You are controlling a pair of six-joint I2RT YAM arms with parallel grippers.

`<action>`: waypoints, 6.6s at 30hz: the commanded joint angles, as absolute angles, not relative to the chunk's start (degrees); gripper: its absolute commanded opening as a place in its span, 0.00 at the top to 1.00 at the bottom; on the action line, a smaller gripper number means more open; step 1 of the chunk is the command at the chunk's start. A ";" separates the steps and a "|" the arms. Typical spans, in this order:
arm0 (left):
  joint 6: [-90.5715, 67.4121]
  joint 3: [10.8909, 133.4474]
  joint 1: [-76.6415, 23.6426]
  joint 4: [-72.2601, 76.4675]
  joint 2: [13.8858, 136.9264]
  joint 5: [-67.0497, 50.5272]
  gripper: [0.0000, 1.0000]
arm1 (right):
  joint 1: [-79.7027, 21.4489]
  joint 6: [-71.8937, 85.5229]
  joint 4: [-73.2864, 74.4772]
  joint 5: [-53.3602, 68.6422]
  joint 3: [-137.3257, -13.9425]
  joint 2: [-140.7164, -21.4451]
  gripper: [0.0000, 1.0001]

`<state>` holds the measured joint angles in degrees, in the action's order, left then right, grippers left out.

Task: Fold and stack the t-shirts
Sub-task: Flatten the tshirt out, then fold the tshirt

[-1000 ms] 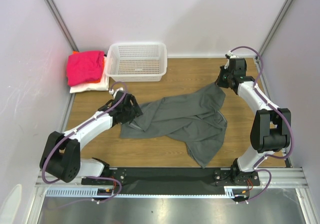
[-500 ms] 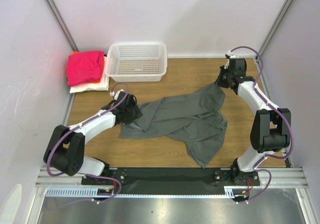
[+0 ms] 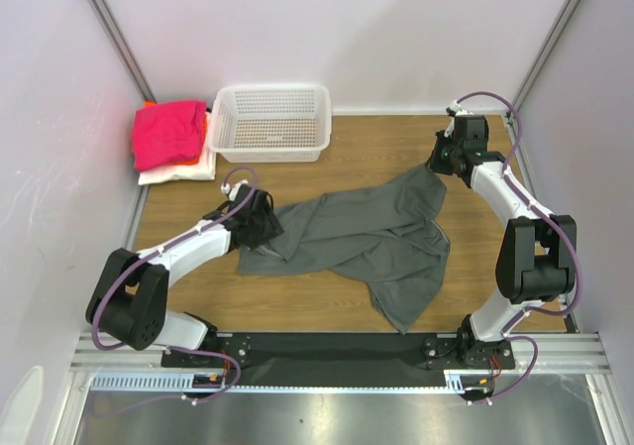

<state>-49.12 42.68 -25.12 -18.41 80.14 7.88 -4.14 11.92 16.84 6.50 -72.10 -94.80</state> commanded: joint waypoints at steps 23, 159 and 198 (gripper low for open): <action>-51.24 34.98 -27.25 -2.72 79.01 11.07 0.52 | -3.96 10.63 15.82 6.68 -71.02 -91.58 1.00; -21.18 66.96 -6.77 -5.36 90.59 15.47 1.00 | -0.62 13.01 -6.67 2.28 -60.02 -83.04 1.00; -16.79 58.63 -4.39 7.56 96.06 6.77 1.00 | 2.46 12.39 -10.37 6.85 -64.78 -95.55 1.00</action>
<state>-17.45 59.40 -5.48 5.04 99.48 6.81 1.48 13.23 -7.97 7.66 -66.19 -100.25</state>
